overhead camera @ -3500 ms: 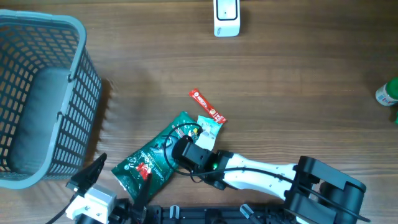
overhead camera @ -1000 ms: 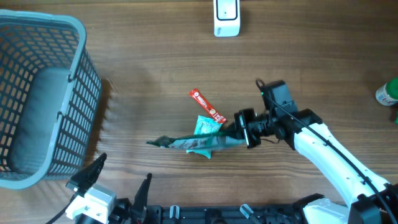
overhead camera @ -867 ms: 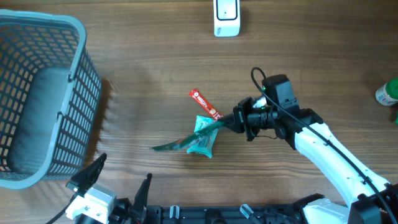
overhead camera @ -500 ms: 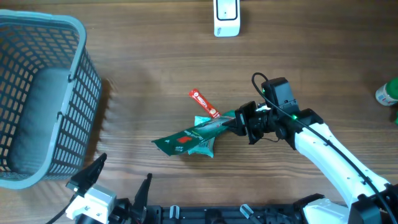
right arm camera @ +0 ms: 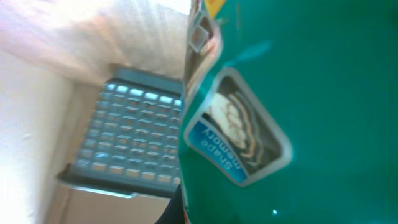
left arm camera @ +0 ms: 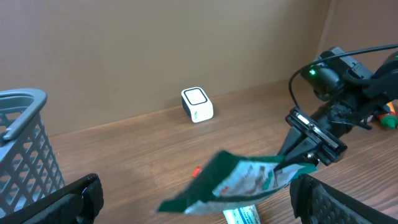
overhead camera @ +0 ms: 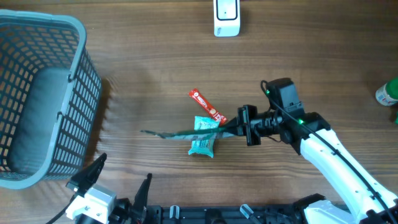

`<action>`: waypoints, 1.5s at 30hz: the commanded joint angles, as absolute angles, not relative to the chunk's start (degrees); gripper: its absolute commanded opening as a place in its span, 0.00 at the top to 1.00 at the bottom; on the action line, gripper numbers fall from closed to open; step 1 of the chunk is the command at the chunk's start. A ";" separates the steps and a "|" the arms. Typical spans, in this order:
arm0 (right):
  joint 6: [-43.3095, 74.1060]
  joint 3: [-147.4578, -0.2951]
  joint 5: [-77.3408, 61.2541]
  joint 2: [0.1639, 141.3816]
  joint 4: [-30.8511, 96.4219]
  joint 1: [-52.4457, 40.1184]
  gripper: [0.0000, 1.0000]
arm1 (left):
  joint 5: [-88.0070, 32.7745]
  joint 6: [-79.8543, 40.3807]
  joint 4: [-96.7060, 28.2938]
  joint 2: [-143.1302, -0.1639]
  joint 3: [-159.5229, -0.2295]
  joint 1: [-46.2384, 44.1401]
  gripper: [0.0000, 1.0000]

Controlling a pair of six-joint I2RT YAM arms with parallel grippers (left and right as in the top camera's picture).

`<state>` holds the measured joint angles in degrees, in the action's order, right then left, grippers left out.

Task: Scan the item barcode
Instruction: 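Lift the green glove bag and pull it rightward, raising it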

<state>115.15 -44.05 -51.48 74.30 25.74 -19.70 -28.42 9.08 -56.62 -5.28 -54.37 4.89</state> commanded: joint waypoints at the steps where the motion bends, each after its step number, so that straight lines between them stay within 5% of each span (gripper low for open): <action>1: 116.62 -45.10 -55.57 73.65 24.18 -16.71 0.96 | -28.88 8.71 -56.49 -4.89 -54.33 4.78 0.00; 9: 118.65 -45.34 -62.15 73.63 26.65 -14.94 0.96 | -28.88 8.73 -56.49 -4.89 -54.33 4.78 0.00; 24: 118.63 -48.71 -72.36 78.74 35.35 4.29 0.95 | -28.88 8.71 -56.49 -4.89 -54.33 4.78 0.00; 34: 118.43 -48.77 -84.58 95.55 38.68 4.56 0.95 | -28.88 8.71 -56.49 -4.89 -54.33 4.78 0.00; 45: 117.73 -48.77 -83.02 96.66 38.70 3.60 0.96 | -28.88 8.71 -56.49 -4.89 -54.33 4.78 0.00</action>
<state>117.82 -47.90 -82.06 96.44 38.39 3.79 -28.42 9.10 -56.62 -5.28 -54.37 4.89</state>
